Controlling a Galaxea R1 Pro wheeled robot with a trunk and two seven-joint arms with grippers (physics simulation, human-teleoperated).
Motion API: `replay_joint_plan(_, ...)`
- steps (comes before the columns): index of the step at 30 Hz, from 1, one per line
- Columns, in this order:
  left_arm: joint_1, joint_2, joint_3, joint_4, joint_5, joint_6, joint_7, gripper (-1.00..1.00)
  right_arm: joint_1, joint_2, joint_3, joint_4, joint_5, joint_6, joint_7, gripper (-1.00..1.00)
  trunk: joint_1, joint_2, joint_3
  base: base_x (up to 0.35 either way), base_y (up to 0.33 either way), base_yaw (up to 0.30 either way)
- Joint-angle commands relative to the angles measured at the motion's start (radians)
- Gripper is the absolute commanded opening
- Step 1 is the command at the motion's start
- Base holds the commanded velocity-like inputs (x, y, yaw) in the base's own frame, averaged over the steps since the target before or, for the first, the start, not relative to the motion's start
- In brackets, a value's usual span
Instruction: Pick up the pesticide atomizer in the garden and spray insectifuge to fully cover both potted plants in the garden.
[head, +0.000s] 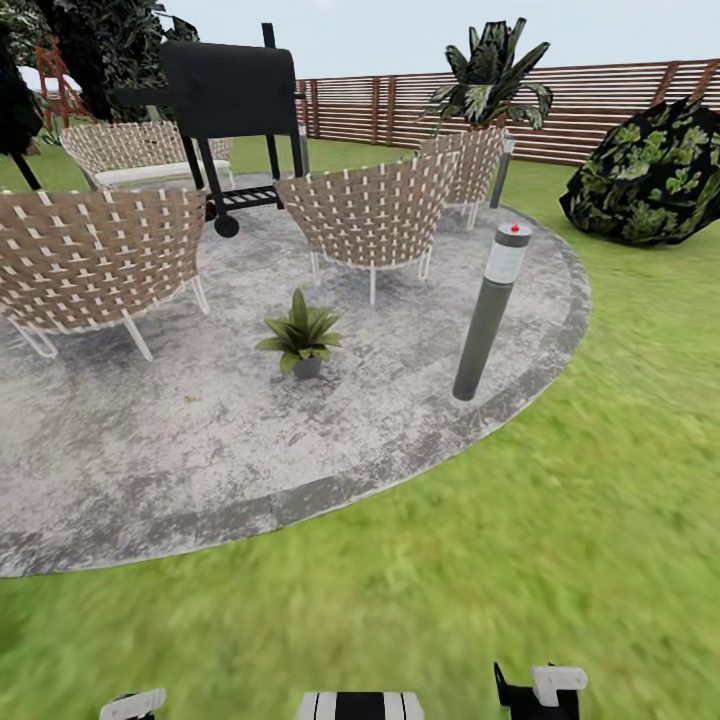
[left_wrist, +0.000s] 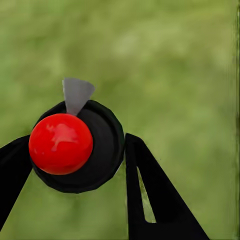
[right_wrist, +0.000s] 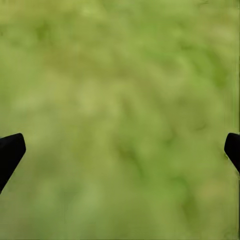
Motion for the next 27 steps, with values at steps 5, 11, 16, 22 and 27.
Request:
replay_joint_plan(5, -0.001, 0.0, 0.009, 0.0, -0.005, -0.003, -0.007, -1.0, 0.0, -0.001, -0.007, 0.001, 0.011, -0.002, -0.004, 1.0, 0.0, 0.0, -0.001, 0.327, -0.161, 0.013)
replay_joint_plan(11, -0.001, 0.0, 0.009, 0.0, -0.005, -0.002, -0.007, -1.0, 0.0, -0.001, -0.007, 0.001, 0.013, -0.002, -0.005, 1.0, 0.0, 0.0, -0.001, 0.326, -0.15, 0.001)
replay_joint_plan(16, -0.001, 0.0, 0.009, 0.0, -0.005, -0.002, -0.007, -1.0, 0.0, -0.001, -0.007, 0.0, 0.012, -0.002, -0.004, 1.0, 0.0, 0.0, -0.001, 0.327, -0.111, 0.0)
replay_joint_plan(22, -0.001, 0.0, 0.009, 0.0, -0.005, -0.002, -0.007, -1.0, 0.0, 0.001, -0.006, -0.002, 0.009, -0.002, -0.005, 1.0, 0.0, 0.0, -0.001, 0.335, -0.02, 0.063)
replay_joint_plan(27, -0.001, 0.0, 0.009, 0.0, -0.005, -0.002, -0.007, -1.0, 0.0, 0.002, -0.006, -0.002, 0.009, -0.002, -0.005, 1.0, 0.0, 0.0, -0.001, 0.336, -0.001, 0.258)
